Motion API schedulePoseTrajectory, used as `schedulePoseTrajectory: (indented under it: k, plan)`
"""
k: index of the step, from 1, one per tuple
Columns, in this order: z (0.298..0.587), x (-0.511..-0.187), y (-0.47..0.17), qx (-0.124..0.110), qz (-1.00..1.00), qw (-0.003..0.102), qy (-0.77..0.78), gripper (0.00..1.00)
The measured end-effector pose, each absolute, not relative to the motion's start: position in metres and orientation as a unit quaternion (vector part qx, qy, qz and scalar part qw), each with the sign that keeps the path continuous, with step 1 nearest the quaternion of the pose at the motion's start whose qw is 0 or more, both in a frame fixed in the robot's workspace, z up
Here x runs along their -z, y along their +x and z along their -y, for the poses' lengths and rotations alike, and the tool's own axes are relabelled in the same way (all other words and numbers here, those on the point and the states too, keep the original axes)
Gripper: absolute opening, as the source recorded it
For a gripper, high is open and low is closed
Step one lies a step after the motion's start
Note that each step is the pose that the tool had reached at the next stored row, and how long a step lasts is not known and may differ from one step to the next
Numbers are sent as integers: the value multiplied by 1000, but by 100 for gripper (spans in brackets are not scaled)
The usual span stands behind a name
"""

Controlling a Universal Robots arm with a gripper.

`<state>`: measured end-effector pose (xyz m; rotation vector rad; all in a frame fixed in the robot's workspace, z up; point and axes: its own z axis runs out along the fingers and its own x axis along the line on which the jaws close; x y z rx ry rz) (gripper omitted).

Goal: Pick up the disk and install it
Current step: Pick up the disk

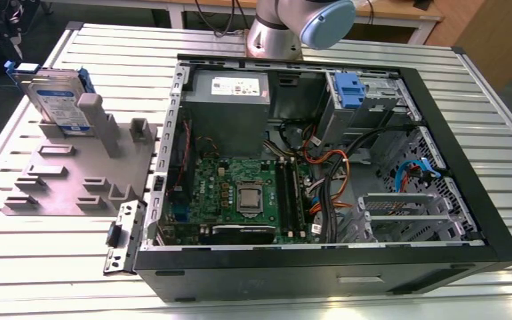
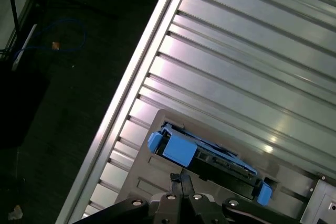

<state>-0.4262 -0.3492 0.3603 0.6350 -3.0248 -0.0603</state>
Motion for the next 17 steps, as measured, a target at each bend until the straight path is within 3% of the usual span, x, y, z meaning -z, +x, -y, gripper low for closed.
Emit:
schedulePoseTrajectory:
  k: [17]
  plan:
    - [349,-360,-426,19,971,26,236,11]
